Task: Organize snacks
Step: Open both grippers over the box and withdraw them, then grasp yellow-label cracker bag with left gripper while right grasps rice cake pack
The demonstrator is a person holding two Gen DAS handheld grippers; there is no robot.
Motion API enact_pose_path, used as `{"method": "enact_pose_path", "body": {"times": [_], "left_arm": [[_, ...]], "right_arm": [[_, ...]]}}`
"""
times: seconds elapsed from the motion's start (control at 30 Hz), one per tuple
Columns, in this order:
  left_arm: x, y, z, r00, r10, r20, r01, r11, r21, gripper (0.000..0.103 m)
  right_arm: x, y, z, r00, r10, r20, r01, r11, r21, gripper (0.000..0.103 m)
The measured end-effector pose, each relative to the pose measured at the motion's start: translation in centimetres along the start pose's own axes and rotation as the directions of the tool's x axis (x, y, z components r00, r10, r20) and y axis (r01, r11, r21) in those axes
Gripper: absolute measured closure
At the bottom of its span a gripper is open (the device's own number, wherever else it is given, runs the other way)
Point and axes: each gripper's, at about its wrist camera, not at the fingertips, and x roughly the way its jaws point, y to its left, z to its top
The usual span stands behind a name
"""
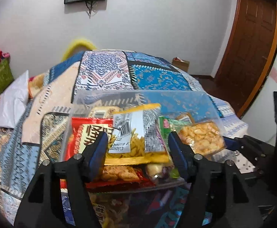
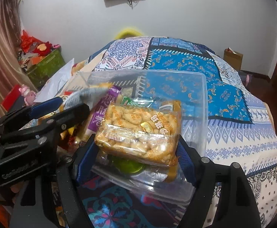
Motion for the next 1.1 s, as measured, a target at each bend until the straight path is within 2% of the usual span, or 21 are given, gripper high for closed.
{"method": "enact_pose_path", "body": {"times": [0.13,0.27,0.47,0.73,0.97,1.1], "left_arm": [[-0.9,-0.6,-0.4,1.0,0.001,-0.001,-0.001,0.999,0.034,0.038],[-2.7,-0.9,-0.7,1.0,-0.005,0.007,0.005,0.999,0.05,0.038],[-6.2,-0.2,-1.1,0.999,-0.028,0.026,0.027,1.0,0.015,0.038],[-11.2,0.8,-2.3,0.998,-0.011,0.06,0.01,1.0,0.006,0.037],[-13.8,2.1,-5.3,1.0,0.006,0.015,-0.006,1.0,0.007,0.034],[-14.6,3.0,-7.8,0.999,0.019,-0.027,-0.019,1.0,0.003,0.034]], "right_arm": [[-0.1,0.1,-0.1,1.0,-0.005,-0.031,0.005,1.0,-0.011,0.026],[-1.0,0.3,-0.4,0.999,-0.024,-0.027,0.024,1.0,-0.01,0.026],[-3.6,0.8,-0.2,0.999,-0.039,0.022,0.039,0.999,-0.016,0.026],[-7.6,2.6,-0.3,0.996,-0.017,0.093,0.018,1.0,-0.011,0.025],[-8.5,5.3,-2.6,0.996,0.002,0.085,0.003,0.999,-0.048,0.025],[-7.7,6.9,-4.7,0.999,0.016,0.043,-0.013,0.998,-0.065,0.025]]}}
